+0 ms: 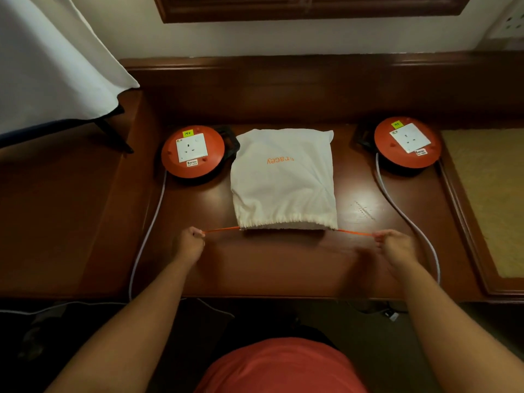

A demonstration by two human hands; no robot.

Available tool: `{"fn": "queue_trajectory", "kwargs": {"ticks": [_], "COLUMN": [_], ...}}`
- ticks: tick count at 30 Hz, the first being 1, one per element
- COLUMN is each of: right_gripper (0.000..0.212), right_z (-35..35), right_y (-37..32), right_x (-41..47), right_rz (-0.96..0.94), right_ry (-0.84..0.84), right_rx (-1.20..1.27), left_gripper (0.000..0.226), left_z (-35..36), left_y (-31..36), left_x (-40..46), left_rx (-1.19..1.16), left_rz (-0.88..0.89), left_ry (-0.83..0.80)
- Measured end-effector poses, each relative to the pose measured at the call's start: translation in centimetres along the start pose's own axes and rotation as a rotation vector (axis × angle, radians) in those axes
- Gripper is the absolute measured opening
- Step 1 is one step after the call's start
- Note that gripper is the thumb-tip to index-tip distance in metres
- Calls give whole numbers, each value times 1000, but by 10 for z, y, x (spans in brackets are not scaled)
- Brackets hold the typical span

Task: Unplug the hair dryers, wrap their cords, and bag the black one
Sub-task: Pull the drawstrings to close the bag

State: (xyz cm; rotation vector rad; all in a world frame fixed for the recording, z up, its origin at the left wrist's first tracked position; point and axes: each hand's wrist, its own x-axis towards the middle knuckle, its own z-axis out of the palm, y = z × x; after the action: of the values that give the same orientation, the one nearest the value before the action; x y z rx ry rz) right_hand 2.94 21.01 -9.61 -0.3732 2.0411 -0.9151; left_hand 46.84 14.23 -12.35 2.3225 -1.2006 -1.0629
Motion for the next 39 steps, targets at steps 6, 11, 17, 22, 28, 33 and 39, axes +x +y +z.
{"fn": "queue_trajectory", "kwargs": {"ticks": [6, 11, 17, 22, 28, 33, 39], "right_gripper": [47, 28, 20, 13, 13, 17, 27], "right_z": [32, 72, 79, 72, 67, 50, 53], "right_y": [-5, -20, -16, -16, -15, -20, -21], "right_x": [-29, -46, -36, -38, -34, -27, -35], "right_rz": [-147, -365, -188, -171, -191, -162, -223], "right_ry": [-34, -165, -147, -35, -21, 82, 4], "right_rx": [-321, -458, -612, -443, -481, -527, -839], "left_gripper": [44, 46, 20, 21, 16, 16, 31], "left_z": [24, 52, 60, 45, 28, 8, 20], "left_y": [15, 42, 52, 48, 41, 33, 22], "left_x": [-21, -31, -29, -27, -24, -15, -14], "left_rx": [409, 460, 478, 382, 241, 102, 403], "left_rz": [373, 393, 313, 360, 398, 228, 247], "left_ry": [14, -232, -201, -74, 45, 127, -6]}}
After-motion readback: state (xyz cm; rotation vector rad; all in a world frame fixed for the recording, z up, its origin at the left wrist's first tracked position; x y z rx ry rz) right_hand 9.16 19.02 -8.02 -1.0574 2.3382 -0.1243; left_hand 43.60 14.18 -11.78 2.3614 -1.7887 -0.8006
